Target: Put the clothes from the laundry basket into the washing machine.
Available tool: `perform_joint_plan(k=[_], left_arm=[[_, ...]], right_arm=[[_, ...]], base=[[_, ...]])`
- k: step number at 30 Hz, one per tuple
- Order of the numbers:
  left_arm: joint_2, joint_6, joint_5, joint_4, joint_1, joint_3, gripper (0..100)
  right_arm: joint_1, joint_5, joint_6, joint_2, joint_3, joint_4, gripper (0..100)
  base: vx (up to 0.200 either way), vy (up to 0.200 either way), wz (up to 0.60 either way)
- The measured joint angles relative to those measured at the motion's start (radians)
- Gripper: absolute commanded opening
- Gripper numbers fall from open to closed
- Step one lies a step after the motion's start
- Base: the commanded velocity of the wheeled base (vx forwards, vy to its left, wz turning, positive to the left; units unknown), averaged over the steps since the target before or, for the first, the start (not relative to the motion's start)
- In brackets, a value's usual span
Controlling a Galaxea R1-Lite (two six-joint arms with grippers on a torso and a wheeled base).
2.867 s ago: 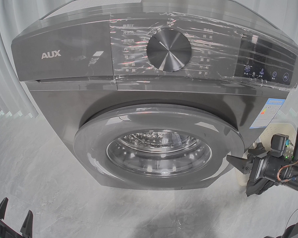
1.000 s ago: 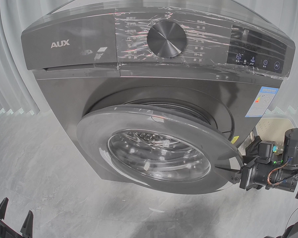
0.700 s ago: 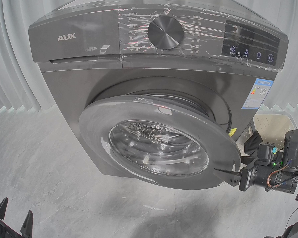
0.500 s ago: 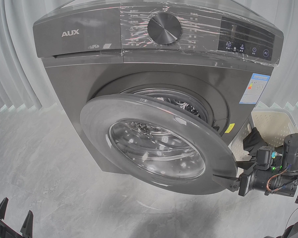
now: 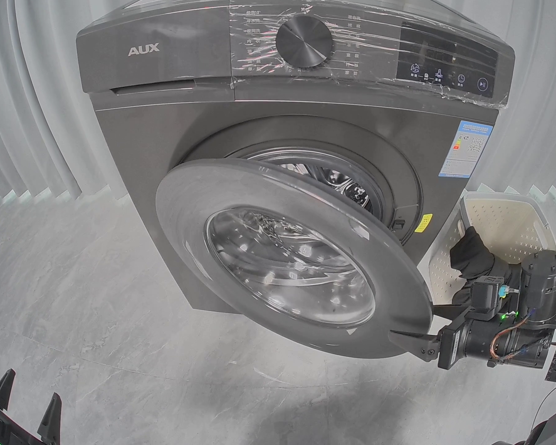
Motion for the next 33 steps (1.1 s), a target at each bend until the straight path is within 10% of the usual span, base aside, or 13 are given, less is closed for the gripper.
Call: perform_joint_plan(k=[33], left_arm=[[0.0,0.001,0.0,0.0,0.0,0.0,100]], right_arm=[[0.093,0.11,0.055,-0.177,0.09,-0.089,100]], base=[[0.0,0.0,0.0]])
